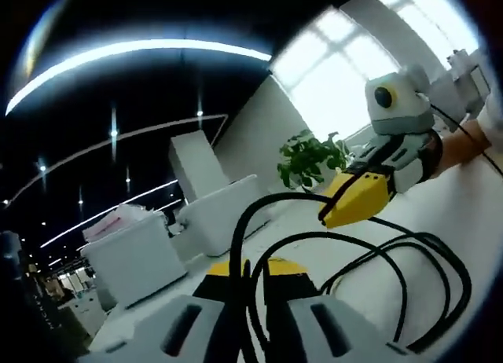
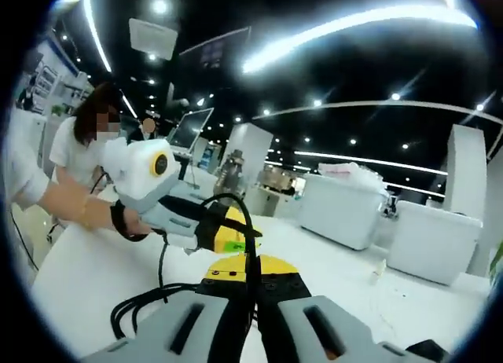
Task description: Coil the Type-C to USB data cable on the desktop and secure it with Velcro straps.
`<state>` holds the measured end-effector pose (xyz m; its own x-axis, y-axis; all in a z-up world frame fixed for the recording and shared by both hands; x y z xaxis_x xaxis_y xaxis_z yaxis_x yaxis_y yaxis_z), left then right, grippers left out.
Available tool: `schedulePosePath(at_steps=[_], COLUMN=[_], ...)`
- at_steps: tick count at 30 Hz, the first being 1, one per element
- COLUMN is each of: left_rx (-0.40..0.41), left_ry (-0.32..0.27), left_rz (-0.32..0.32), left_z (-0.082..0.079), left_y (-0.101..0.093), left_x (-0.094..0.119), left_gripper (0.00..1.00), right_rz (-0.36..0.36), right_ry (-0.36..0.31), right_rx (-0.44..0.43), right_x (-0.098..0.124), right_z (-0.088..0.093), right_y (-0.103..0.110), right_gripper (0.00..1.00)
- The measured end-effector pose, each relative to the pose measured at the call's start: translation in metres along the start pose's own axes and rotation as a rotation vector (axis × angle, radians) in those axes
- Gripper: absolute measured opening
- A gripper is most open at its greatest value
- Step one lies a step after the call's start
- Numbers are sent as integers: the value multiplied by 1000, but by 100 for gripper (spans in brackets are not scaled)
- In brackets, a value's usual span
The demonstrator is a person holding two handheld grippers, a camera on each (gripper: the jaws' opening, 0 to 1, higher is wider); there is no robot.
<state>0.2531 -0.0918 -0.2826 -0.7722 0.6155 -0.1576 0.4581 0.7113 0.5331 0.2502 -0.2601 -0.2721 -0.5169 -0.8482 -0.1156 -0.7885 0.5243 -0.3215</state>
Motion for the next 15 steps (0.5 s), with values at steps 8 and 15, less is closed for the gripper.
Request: schedulePosePath(at_steps=[8, 15], left_rx=[26, 32], left_ry=[-4, -2], left_rz=[10, -6], left_z=[1, -1], left_y=[1, 2], left_x=[1, 2], left_gripper=[4, 4], right_rz=[6, 72], right_ry=[-7, -32], right_rx=[-21, -47], right_x=[1, 0], right_z=[2, 4], right_y=[2, 1], right_gripper=[2, 5])
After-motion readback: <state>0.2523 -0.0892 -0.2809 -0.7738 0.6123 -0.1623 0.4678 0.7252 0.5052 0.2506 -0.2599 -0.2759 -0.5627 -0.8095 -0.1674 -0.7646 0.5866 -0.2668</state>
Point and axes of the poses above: the point that each gripper's makers call its tool centre point, and the gripper's own axes: x roughly backward along the fingers, y roughly to its left, z roughly out of its underside, the point moved 9 cm from there along x, roughly backward along the fingers, and after that the axes turned 5 degrees about -y, right-handed, at the moved point
